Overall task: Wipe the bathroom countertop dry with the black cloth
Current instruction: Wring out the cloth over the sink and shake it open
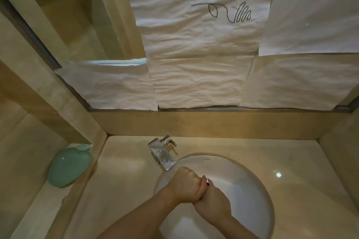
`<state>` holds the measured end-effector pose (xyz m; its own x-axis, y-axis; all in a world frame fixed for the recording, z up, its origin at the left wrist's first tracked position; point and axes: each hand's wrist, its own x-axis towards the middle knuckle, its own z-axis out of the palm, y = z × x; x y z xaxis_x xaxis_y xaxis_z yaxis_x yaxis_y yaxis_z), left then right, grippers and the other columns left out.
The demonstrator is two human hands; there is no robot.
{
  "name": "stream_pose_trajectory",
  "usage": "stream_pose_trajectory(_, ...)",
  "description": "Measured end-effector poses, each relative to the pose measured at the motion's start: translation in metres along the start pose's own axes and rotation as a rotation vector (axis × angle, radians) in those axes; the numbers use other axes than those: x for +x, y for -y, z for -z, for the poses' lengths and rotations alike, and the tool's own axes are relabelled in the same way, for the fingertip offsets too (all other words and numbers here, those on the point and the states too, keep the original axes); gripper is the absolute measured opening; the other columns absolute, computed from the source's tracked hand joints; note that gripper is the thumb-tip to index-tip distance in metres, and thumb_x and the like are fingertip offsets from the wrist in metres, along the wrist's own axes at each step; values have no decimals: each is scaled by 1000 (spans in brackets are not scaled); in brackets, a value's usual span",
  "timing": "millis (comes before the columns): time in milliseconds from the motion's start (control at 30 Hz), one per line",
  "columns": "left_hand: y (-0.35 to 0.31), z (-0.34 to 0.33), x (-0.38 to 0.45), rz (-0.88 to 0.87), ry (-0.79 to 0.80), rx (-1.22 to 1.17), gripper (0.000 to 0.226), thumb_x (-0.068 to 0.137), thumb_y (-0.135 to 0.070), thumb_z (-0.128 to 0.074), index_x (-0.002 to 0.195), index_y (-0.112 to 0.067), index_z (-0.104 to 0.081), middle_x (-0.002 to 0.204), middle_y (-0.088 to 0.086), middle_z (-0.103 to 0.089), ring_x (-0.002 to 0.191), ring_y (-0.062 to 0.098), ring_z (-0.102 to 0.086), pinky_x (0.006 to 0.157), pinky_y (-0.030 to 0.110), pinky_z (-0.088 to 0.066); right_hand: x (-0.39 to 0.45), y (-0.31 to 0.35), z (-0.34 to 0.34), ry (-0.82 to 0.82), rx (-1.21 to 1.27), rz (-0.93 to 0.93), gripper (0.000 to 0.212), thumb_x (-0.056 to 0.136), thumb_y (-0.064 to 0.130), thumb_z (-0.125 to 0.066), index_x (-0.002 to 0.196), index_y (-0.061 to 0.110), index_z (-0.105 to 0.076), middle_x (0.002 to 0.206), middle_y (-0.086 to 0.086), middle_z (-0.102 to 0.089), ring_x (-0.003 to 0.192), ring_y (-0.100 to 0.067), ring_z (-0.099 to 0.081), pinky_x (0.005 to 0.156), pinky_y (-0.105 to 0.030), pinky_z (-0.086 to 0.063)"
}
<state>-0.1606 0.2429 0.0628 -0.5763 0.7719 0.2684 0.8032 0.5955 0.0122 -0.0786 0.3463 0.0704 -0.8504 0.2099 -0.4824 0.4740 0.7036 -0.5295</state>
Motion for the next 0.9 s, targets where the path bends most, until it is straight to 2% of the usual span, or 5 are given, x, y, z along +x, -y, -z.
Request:
stream_pose_trajectory(200,3,-4,16,-188,33,-113,51,87,-22,-45,37,-16,-36,34,1,-36,32,21,-29,49,23,-14,13,-10,8,208,287,-32,16,68,21,-59,66,10,-71,80,-7,-74,80,-17,-68,78,-39,-55)
stream_pose_trajectory(333,0,0,25,-282,24,-159,48,85,-19,-46,40,-19,-29,34,2,-36,33,23,-27,48,23,-17,2,-6,30,318,418,-48,23,80,3,-61,59,12,-63,50,12,-57,45,4,-50,50,-9,-39)
stream_pose_trajectory(700,-7,1,29,-399,-92,-135,44,83,-17,-48,47,-22,-22,34,2,-36,35,24,-28,45,24,-24,-6,-15,38,471,580,-105,32,73,8,-67,51,19,-46,48,2,-37,42,-10,-34,44,-22,-26)
stream_pose_trajectory(800,-6,6,26,-371,-93,-87,44,81,-18,-49,47,-22,-21,34,1,-36,35,23,-29,43,23,-26,-4,-15,38,408,499,-49,14,71,13,-68,66,14,-55,55,-1,-45,47,-10,-39,47,-22,-31)
stream_pose_trajectory(900,-15,19,22,-156,-10,-15,44,81,-24,-49,46,-19,-23,34,1,-38,33,21,-30,42,22,-24,2,-18,34,205,241,98,12,73,29,-64,69,18,-63,66,0,-60,59,-9,-52,58,-30,-42)
